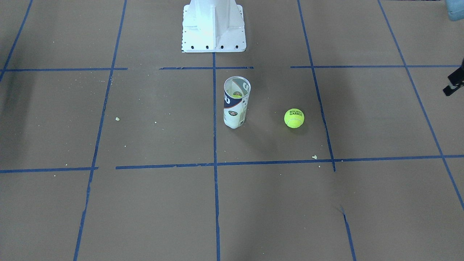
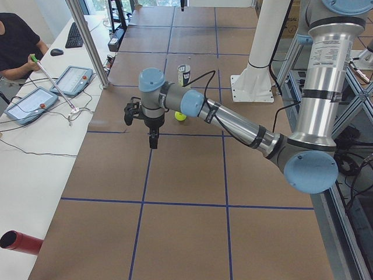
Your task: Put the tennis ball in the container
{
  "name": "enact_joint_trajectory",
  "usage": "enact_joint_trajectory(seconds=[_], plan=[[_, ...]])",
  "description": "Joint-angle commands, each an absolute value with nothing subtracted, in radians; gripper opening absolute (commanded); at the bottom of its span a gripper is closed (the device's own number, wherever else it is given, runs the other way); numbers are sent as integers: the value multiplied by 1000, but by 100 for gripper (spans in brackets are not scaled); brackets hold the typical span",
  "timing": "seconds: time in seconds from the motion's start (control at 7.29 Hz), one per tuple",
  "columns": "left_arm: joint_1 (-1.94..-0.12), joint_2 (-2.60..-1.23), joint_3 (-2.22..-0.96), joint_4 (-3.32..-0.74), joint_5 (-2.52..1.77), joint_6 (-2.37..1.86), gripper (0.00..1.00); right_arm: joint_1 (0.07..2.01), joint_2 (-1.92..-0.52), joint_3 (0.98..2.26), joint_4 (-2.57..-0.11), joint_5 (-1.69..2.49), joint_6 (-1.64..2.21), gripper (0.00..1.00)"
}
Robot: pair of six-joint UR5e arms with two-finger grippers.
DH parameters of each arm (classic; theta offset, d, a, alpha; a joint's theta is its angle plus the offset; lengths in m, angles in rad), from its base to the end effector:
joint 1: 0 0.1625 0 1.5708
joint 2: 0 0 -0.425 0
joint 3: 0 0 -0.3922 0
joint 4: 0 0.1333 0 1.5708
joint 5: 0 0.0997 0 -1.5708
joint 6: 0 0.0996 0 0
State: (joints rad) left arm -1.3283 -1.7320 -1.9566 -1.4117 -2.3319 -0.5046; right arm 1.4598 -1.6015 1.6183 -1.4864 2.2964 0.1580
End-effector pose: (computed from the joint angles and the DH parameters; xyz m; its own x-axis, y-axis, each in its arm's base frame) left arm 0.0628 -0.5230 0.4070 0.6679 -0.0605 -0.7418 0.1149 0.9931 0.0224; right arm 0.0130 -0.4903 0.6448 0.7442 0.0079 0.6679 -0.0070 1.0000 -0.0041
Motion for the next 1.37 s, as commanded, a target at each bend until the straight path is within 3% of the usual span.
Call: enact_joint_trajectory(seconds=[0.0,0.41,0.69,1.24], plan=[[-1114,-1892,-1965,-1410,-2330,-798,100,1460,-1601,1618,-1486,2296,158,100],[-841,-2008,-1889,-1545,-2205,-1053,100,1460,-1601,1618,-1486,2296,158,100],[-813,-2033,-1772,-1672,-2194,-1107,100,1460,-1601,1618,-1486,2296,158,100],[-764,-2014,-1758,-1671,-2115,-1100,100,1460,-1601,1618,-1486,2296,158,100]])
